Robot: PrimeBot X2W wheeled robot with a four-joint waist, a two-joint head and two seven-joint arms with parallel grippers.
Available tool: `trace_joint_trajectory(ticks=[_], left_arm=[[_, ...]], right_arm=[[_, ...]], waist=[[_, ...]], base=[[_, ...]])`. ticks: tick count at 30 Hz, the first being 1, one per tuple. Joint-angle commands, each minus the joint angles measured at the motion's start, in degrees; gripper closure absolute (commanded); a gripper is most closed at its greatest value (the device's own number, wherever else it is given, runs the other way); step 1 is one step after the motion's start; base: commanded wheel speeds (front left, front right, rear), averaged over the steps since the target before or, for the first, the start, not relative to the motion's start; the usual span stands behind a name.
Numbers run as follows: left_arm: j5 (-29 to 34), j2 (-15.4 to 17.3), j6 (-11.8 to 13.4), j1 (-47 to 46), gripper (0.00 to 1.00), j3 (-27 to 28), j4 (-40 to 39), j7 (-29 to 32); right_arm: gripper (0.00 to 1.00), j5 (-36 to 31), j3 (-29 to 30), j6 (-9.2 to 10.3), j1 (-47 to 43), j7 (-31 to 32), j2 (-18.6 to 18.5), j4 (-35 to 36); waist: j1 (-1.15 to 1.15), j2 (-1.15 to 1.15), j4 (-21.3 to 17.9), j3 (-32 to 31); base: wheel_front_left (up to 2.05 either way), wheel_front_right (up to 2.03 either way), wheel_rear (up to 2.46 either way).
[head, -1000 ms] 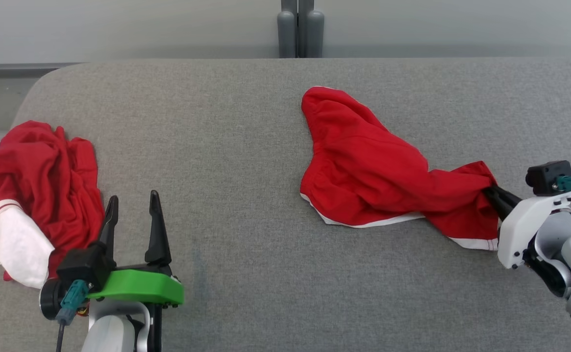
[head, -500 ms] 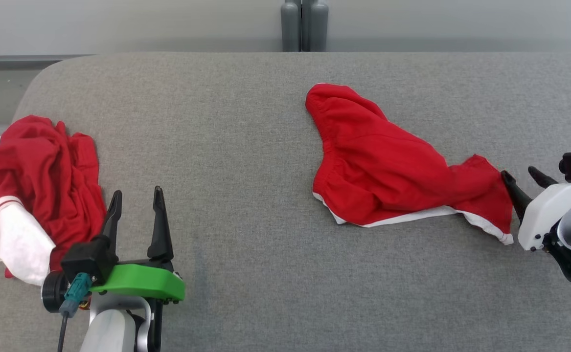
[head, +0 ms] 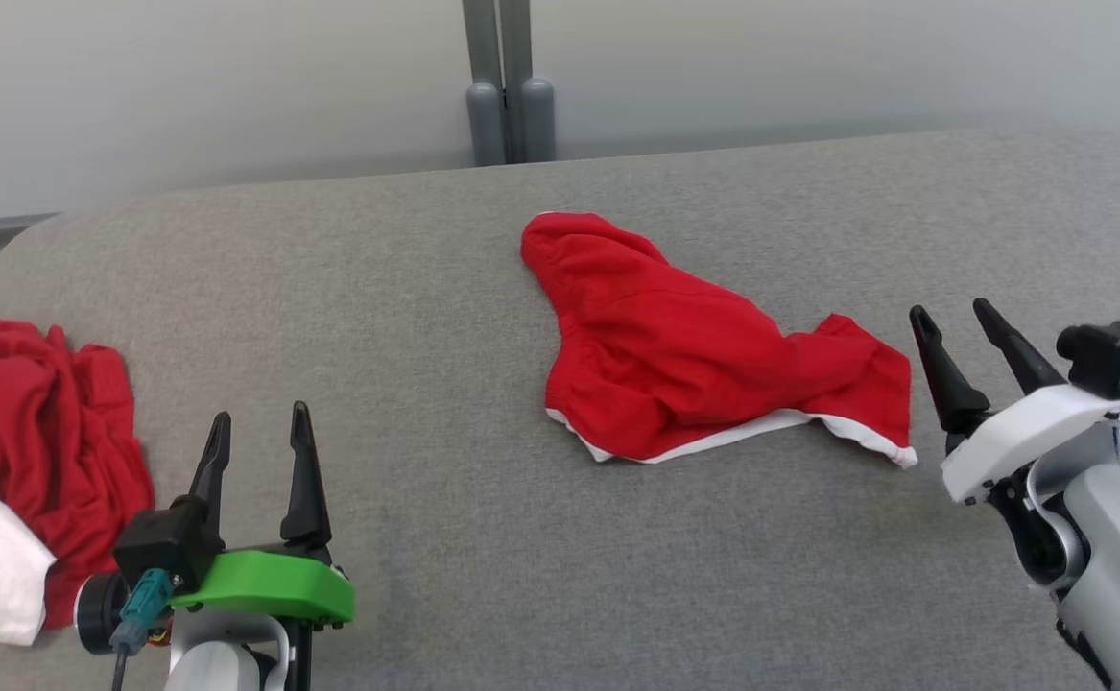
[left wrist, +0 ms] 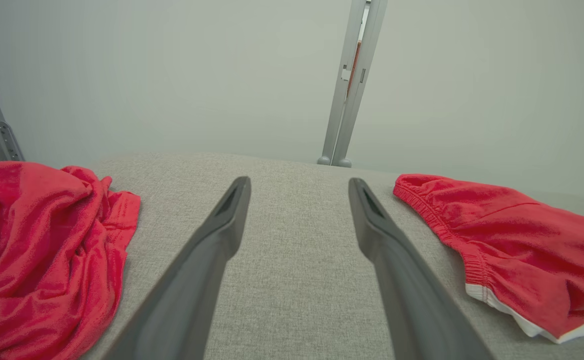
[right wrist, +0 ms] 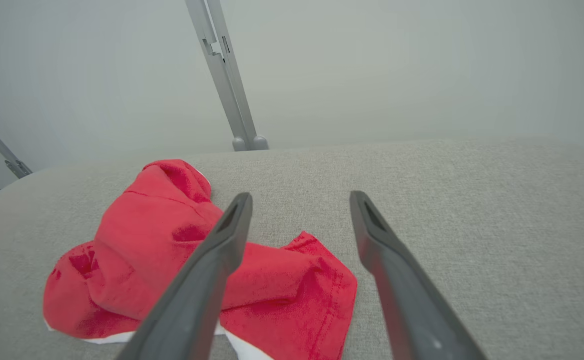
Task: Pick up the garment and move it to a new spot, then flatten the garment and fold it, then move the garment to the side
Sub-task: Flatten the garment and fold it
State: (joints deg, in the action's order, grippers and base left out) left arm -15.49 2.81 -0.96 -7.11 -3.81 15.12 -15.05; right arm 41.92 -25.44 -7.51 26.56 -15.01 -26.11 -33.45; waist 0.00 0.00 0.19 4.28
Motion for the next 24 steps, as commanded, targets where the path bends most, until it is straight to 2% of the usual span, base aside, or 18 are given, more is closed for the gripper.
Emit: trace_joint_trajectory(ticks=[1, 6, 12, 17, 24], left_arm=[[-0.4, 0.2, 0.1, 0.9, 0.0, 0.1, -0.2, -0.2], [-0.7, 0.2, 0.1, 1.5, 0.0, 0.0, -0.4, -0.2], [-0.8, 0.2, 0.1, 1.7, 0.0, -0.6, -0.5, -0.2], [-1.0, 0.2, -0.9, 1.7, 0.0, -1.2, 1.1, -0.2], [-1.5, 0.2, -1.0, 0.5, 0.0, -1.7, 2.1, -0.2]], right_arm=[[0.0, -1.6, 2.7, 0.04, -3.5, -0.2, 1.3, 2.7], [0.0, -8.1, 11.2, 0.03, -12.4, -0.2, 7.1, 13.3], [0.0, -14.0, 17.1, 0.02, -20.9, -0.2, 12.9, 21.2], [0.0, -17.1, 18.5, 0.02, -24.1, -0.2, 15.5, 22.9], [0.0, -18.0, 18.1, 0.02, -23.6, -0.2, 15.4, 23.1]], waist=[[0.0, 0.0, -3.4, -2.4], [0.0, 0.0, -6.0, -3.6], [0.0, 0.0, -7.8, -3.9], [0.0, 0.0, -8.5, -3.8], [0.0, 0.0, -9.8, -3.5]], base=[[0.0, 0.0, 0.0], [0.0, 0.0, 0.0], [0.0, 0.0, 0.0], [0.0, 0.0, 0.0], [0.0, 0.0, 0.0]])
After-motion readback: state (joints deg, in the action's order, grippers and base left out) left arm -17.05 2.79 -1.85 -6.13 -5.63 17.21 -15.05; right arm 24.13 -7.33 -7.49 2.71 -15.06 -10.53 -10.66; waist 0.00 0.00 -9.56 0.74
